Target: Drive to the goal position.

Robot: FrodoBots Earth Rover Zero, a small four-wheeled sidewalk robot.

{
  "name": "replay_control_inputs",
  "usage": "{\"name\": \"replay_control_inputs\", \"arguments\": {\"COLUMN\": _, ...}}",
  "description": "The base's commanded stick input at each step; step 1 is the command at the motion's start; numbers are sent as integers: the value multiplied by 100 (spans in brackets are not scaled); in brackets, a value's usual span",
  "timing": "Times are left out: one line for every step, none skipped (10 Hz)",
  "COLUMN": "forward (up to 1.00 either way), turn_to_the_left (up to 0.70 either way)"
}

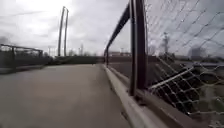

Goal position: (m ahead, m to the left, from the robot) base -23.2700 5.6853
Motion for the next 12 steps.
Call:
{"name": "replay_control_inputs", "arguments": {"forward": 4, "turn_to_the_left": 0}}
{"name": "replay_control_inputs", "arguments": {"forward": 5, "turn_to_the_left": 0}}
{"name": "replay_control_inputs", "arguments": {"forward": 4, "turn_to_the_left": 0}}
{"name": "replay_control_inputs", "arguments": {"forward": 4, "turn_to_the_left": 0}}
{"name": "replay_control_inputs", "arguments": {"forward": 4, "turn_to_the_left": 0}}
{"name": "replay_control_inputs", "arguments": {"forward": 4, "turn_to_the_left": 0}}
{"name": "replay_control_inputs", "arguments": {"forward": 4, "turn_to_the_left": 0}}
{"name": "replay_control_inputs", "arguments": {"forward": 4, "turn_to_the_left": 0}}
{"name": "replay_control_inputs", "arguments": {"forward": 4, "turn_to_the_left": 0}}
{"name": "replay_control_inputs", "arguments": {"forward": 4, "turn_to_the_left": 0}}
{"name": "replay_control_inputs", "arguments": {"forward": 4, "turn_to_the_left": 0}}
{"name": "replay_control_inputs", "arguments": {"forward": 4, "turn_to_the_left": 0}}
